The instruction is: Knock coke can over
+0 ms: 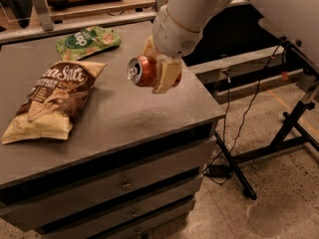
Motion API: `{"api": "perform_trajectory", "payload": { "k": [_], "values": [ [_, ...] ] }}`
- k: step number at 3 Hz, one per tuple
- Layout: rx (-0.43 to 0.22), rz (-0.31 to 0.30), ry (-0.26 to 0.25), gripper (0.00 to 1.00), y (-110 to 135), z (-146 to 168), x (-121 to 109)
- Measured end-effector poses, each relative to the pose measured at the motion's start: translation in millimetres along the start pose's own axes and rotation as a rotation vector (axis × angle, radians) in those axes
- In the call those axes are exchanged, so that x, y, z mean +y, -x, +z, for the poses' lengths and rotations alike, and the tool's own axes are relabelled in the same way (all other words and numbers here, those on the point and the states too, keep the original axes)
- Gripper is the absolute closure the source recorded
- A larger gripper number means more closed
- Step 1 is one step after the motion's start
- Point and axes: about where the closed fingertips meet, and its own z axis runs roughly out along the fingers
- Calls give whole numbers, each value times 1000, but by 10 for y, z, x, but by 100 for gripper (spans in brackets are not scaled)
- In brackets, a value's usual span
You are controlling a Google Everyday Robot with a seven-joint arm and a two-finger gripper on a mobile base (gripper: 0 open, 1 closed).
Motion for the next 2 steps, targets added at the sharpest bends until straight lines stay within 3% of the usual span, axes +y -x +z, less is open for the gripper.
{"api": "perform_trajectory", "payload": {
  "k": [1,2],
  "values": [
    [105,-55,79,100,28,341,126],
    [186,-66,122,100,-32,546,160]
  ]
}}
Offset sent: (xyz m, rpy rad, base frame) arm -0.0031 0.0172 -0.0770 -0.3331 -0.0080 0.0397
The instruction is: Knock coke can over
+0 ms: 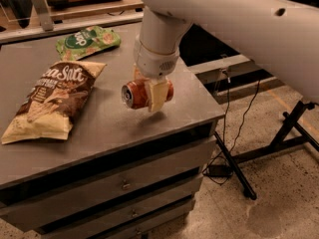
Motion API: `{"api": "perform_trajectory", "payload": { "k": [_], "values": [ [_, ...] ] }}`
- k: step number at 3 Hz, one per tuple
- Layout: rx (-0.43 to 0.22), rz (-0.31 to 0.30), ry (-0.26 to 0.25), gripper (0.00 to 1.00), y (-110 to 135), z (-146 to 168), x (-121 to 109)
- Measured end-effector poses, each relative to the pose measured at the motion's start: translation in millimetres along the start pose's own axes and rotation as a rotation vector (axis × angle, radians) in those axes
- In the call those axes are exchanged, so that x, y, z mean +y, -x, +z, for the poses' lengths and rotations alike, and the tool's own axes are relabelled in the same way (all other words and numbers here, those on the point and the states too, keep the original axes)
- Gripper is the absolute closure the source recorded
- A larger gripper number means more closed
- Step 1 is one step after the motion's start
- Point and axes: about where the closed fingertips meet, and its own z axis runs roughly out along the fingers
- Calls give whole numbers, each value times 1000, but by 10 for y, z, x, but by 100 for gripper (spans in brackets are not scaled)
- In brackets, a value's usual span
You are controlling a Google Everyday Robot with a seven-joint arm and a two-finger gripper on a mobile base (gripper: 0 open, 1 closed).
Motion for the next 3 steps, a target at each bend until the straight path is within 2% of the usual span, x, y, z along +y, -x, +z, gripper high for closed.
{"api": "perform_trajectory", "payload": {
  "k": [1,2,3],
  "values": [
    [72,6,17,100,-54,153,-1],
    [148,36,-2,86,-131,221,-56],
    [200,91,-31,61,-215,233,-130]
  ]
}}
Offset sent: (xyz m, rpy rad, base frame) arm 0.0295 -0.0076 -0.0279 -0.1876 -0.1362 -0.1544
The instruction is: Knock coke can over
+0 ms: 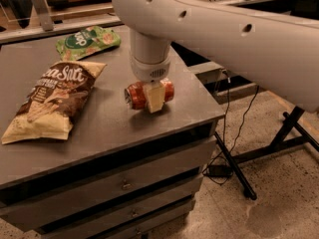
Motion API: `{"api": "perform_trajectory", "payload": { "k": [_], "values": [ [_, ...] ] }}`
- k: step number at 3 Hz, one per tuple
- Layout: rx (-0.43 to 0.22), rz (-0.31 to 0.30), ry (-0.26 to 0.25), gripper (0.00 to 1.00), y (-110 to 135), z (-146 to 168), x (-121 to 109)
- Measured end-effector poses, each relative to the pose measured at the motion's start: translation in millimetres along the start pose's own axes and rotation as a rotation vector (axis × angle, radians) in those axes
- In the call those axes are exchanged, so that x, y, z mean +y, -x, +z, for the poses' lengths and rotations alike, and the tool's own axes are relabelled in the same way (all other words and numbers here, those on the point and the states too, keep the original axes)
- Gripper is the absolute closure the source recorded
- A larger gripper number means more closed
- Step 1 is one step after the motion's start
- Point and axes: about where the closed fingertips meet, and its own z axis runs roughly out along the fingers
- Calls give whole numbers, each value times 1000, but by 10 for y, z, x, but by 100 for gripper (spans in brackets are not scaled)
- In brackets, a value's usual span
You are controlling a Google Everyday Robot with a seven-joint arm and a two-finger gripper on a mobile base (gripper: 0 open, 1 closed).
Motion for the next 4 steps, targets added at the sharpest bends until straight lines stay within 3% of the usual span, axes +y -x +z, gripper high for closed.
{"api": "perform_trajectory", "payload": {
  "k": [2,3,4],
  "values": [
    [-19,45,-8,15,-72,-1,-103],
    [-41,42,-10,0,-57,-14,-78],
    [-55,41,-12,0,-43,-24,-61]
  ]
}}
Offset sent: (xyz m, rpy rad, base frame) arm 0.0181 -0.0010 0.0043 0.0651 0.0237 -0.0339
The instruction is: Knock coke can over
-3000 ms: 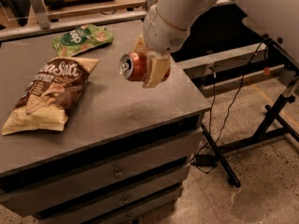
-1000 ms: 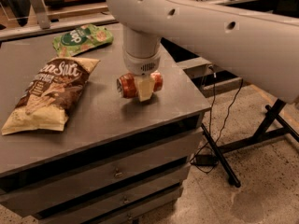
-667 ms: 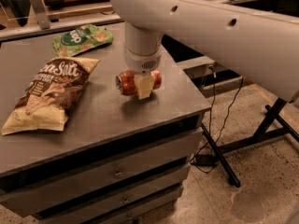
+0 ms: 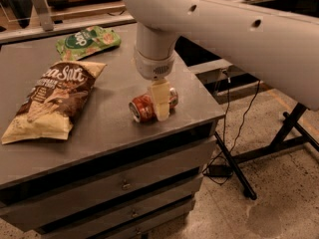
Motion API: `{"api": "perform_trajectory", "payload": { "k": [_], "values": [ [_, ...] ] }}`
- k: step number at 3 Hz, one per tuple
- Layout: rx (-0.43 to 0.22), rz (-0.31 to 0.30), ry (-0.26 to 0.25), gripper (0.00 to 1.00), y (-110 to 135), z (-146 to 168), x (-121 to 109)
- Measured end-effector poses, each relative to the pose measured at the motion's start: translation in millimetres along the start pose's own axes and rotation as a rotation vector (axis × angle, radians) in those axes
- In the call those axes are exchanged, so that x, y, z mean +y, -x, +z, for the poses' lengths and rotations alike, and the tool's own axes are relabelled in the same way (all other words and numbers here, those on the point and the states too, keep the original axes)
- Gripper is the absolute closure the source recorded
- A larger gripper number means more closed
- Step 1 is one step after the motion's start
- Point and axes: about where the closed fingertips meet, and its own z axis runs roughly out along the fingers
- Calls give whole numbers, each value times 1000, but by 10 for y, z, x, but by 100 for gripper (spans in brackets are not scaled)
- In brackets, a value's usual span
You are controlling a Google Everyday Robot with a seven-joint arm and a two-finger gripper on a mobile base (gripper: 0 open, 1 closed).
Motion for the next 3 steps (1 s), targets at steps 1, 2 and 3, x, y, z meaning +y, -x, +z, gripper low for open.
{"api": "perform_trajectory", "payload": {
  "k": [1,2,3],
  "values": [
    [-6,2,-5,0,3,-10,15],
    [-12,13,-30,0,5,-38,12],
    [-18,23,-43,0,-4,-65,10]
  ]
}}
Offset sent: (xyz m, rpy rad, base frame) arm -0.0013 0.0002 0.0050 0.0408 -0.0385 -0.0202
